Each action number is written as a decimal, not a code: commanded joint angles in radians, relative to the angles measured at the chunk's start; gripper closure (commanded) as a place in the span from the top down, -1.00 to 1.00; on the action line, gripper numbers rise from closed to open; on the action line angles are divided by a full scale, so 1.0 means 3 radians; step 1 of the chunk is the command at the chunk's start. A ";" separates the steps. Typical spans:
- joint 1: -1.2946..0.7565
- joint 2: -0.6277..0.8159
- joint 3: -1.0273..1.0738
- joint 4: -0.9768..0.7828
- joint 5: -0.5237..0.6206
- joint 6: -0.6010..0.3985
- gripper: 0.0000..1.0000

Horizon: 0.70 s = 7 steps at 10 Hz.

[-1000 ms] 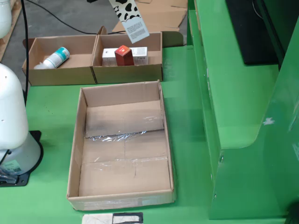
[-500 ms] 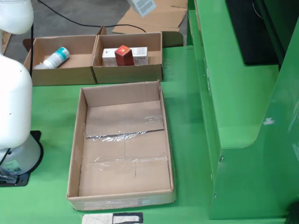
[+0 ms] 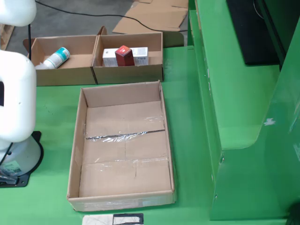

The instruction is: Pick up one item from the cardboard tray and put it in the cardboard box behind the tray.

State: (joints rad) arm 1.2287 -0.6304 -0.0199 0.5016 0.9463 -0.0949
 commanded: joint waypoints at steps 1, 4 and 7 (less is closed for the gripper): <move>0.0886 -0.0030 0.0066 0.0030 0.0017 0.0118 -1.00; 0.1171 -0.0172 0.0066 0.0032 0.0019 0.0150 -1.00; 0.1300 -0.0376 0.0066 0.0033 0.0022 0.0032 -1.00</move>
State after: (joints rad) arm 1.5753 -0.7423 -0.0215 0.5016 0.9526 -0.0506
